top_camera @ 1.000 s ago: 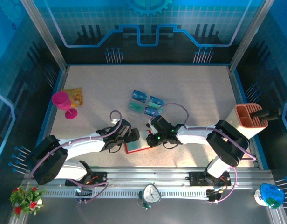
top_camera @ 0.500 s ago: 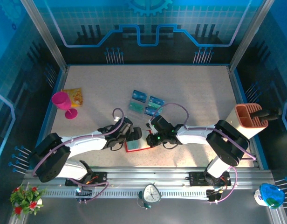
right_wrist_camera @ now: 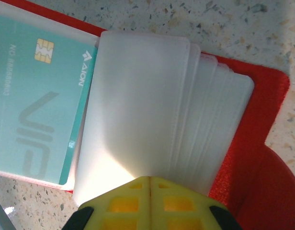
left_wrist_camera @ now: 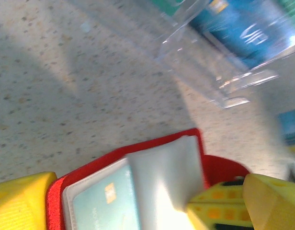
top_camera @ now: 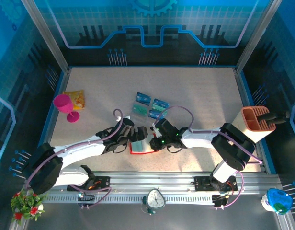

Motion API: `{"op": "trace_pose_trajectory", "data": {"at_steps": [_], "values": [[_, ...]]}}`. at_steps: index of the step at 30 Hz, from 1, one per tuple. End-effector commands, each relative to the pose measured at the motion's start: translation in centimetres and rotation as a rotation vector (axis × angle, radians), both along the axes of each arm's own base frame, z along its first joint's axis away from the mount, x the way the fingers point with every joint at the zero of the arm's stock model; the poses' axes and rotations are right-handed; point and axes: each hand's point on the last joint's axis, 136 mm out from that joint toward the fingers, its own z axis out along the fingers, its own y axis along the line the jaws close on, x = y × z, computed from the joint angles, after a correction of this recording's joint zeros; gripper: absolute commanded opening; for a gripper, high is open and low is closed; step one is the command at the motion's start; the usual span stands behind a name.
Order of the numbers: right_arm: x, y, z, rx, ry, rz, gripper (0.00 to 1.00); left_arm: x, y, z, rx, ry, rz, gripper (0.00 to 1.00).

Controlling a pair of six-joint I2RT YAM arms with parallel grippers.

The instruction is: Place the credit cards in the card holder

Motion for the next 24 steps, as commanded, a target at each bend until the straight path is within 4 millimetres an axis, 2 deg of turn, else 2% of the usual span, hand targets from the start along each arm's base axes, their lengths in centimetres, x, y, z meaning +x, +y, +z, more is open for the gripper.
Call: {"op": "trace_pose_trajectory", "data": {"at_steps": [1, 6, 10, 15, 18, 21, 24], "values": [[-1.1, -1.5, -2.4, -0.080, 0.075, -0.008, 0.00, 0.1, -1.2, 1.4, -0.112, -0.022, -0.007, 0.99], [-0.8, -1.4, -1.8, -0.060, 0.076, -0.014, 0.00, 0.2, -2.1, 1.3, -0.156, -0.012, -0.014, 0.99], [0.0, -1.4, 0.7, -0.008, 0.038, -0.032, 0.00, 0.2, -2.4, 1.2, -0.163, -0.009, -0.017, 0.99], [1.1, -2.7, 4.0, 0.021, -0.025, -0.074, 0.15, 0.3, -2.4, 1.0, -0.156, -0.003, -0.016, 0.99], [1.6, -3.9, 4.5, 0.000, -0.050, -0.103, 0.21, 0.3, -2.4, 1.0, -0.156, -0.005, -0.015, 0.99], [2.1, -5.0, 3.8, -0.031, -0.048, -0.137, 0.34, 0.3, -2.3, 1.1, -0.157, -0.005, -0.015, 0.99], [2.2, -5.1, 2.8, -0.036, -0.027, -0.142, 0.40, 0.2, -2.4, 1.1, -0.155, -0.005, -0.016, 0.99]]}}
